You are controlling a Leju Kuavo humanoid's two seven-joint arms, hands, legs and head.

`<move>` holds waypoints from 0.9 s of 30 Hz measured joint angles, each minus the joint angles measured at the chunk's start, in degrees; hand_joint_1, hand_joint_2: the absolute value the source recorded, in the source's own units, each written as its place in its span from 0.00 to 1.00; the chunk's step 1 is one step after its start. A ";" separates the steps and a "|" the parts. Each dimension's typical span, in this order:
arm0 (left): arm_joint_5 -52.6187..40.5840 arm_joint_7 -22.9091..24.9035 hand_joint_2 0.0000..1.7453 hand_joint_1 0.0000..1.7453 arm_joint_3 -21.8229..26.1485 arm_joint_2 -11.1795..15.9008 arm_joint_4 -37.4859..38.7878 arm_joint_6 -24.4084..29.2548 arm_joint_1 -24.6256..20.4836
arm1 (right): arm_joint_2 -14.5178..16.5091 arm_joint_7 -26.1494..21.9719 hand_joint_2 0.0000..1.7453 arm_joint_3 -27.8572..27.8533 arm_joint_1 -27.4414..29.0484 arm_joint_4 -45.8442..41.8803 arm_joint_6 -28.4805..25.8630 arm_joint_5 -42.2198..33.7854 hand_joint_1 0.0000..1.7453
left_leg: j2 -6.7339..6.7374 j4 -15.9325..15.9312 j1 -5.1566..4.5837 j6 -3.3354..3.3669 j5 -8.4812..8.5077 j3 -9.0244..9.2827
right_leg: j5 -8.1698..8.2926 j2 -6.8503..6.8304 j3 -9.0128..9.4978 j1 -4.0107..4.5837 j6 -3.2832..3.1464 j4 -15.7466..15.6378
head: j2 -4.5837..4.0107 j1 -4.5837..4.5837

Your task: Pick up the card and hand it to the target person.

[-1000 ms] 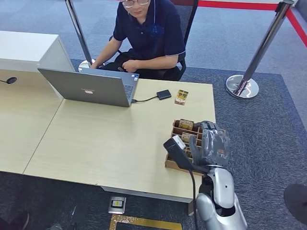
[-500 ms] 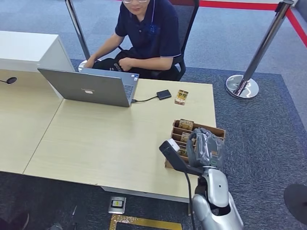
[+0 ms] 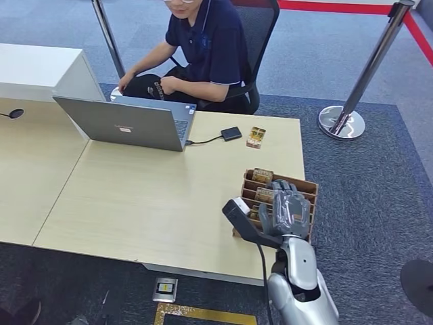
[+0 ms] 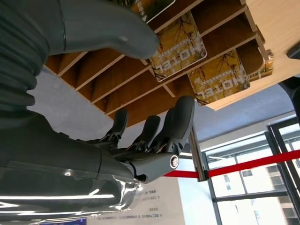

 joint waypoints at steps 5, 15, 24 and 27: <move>-0.15 0.00 0.00 0.00 -0.02 0.00 0.02 0.00 0.00 | 0.13 0.37 1.00 -0.02 0.02 1.05 -0.04 0.12 0.45 | 0.00 0.00 0.00 0.00 0.00 0.00 | 0.00 0.00 0.00 0.00 0.00 0.00 | 0.00 0.00; -0.03 0.15 0.00 0.00 0.00 0.00 0.04 -0.01 0.00 | 0.52 0.80 1.00 -0.02 0.05 2.14 0.25 0.56 0.44 | 0.00 0.00 0.00 0.00 0.00 0.00 | 0.00 0.00 0.00 0.00 0.00 0.00 | 0.00 0.00; 0.06 0.15 0.00 0.00 0.00 0.00 0.07 -0.02 0.00 | 0.97 0.98 1.00 0.00 -0.01 3.17 0.57 1.09 0.54 | 0.00 0.00 0.00 0.00 0.00 0.00 | 0.00 0.00 0.00 0.00 0.00 0.00 | 0.00 0.00; 0.08 0.15 0.00 0.00 0.00 0.00 0.07 -0.02 0.00 | 1.12 1.26 1.00 0.01 -0.01 3.61 0.63 1.23 0.58 | 0.00 0.00 0.00 0.00 0.00 0.00 | 0.00 0.00 0.00 0.00 0.00 0.00 | 0.00 0.01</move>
